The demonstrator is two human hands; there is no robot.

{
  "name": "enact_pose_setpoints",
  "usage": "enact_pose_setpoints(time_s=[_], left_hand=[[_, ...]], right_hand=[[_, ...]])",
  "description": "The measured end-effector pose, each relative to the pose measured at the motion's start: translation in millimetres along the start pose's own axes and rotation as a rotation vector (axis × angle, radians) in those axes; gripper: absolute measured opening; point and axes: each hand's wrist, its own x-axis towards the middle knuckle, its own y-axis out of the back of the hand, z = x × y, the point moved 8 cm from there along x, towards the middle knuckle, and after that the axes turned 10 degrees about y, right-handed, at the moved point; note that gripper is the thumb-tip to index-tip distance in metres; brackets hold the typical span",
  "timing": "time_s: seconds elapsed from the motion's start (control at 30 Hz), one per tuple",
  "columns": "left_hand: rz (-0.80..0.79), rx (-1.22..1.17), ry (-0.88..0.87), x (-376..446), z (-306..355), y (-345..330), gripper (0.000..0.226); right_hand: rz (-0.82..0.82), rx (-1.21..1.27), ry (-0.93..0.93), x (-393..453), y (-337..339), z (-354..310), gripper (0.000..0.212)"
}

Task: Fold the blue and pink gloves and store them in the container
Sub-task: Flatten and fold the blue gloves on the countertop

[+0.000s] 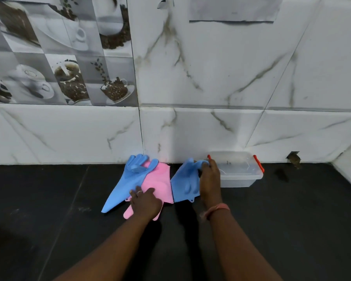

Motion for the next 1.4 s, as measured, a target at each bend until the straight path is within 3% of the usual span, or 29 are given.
enact_pose_setpoints(time_s=[0.1, 0.17, 0.23, 0.27, 0.33, 0.37, 0.47, 0.6, 0.7, 0.83, 0.93, 1.0, 1.07, 1.13, 1.2, 1.3, 1.4], left_hand=[[-0.07, -0.613, 0.041, -49.3, 2.4, 7.4, 0.042], [-0.437, -1.1, 0.318, -82.2, -7.8, -18.0, 0.032], [-0.961, -1.522, 0.619, -118.6, -2.4, -48.1, 0.07], [-1.137, -1.657, 0.649, -129.2, -0.3, -53.4, 0.087], [-1.27, -1.77, 0.507, -139.9, -7.8, -50.3, 0.099], [-1.233, -1.801, 0.427, -135.6, -14.8, -49.0, 0.091], [-1.149, -1.854, 0.356, -128.8, -47.1, -47.7, 0.052], [-0.997, -1.773, 0.462, -127.2, -86.0, -63.0, 0.05], [-0.929, -1.857, 0.464, -130.6, -90.4, -61.2, 0.054], [-0.907, -1.951, 0.391, -136.5, -88.6, -53.3, 0.046], [-0.906, -1.892, 0.326, -142.7, -93.3, -60.4, 0.042], [-0.882, -1.808, 0.351, -149.5, -102.0, -72.3, 0.042], [-0.767, -1.654, 0.416, -151.6, -122.9, -86.1, 0.039], [-0.64, -1.489, 0.496, -151.4, -147.1, -96.3, 0.035], [-0.533, -1.357, 0.527, -149.3, -160.2, -96.1, 0.035], [-0.219, -1.107, 0.5, -143.1, -165.6, -72.2, 0.032], [0.131, -0.723, 0.336, -140.8, -160.6, -42.9, 0.058]], right_hand=[[0.018, 0.121, 0.088, -7.0, 14.3, -53.4, 0.019], [-0.028, 0.143, 0.146, -22.0, 18.4, -84.2, 0.021], [-0.164, 0.286, 0.165, -44.0, 16.1, -102.0, 0.026], [-0.252, 0.419, 0.136, -58.1, 14.8, -105.7, 0.027], [-0.394, 0.611, 0.036, -88.7, 19.5, -100.5, 0.025], [-0.448, 0.593, 0.02, -98.5, 26.2, -92.3, 0.022], [-0.476, 0.224, 0.053, -128.2, 58.9, -48.6, 0.014], [-0.393, -0.052, -0.144, -155.2, 93.7, 20.2, 0.017], [-0.388, 0.084, -0.273, -156.7, 99.5, 33.0, 0.019], [-0.283, 0.537, -0.139, -142.1, 107.6, 5.9, 0.02], [-0.324, 0.74, -0.124, -147.4, 119.2, 5.2, 0.019], [-0.321, 0.756, -0.221, -158.6, 127.0, 24.4, 0.02], [-0.29, 0.591, -0.351, -176.3, 135.6, 55.4, 0.023], [-0.298, 0.184, -0.362, -190.2, 148.9, 78.2, 0.025], [-0.247, -0.204, -0.206, -184.8, 162.8, 82.6, 0.028], [-0.152, -0.528, 0.018, -162.9, 159.8, 73.1, 0.033], [-0.217, -0.77, 0.245, -157.7, 118.8, 57.6, 0.025]])
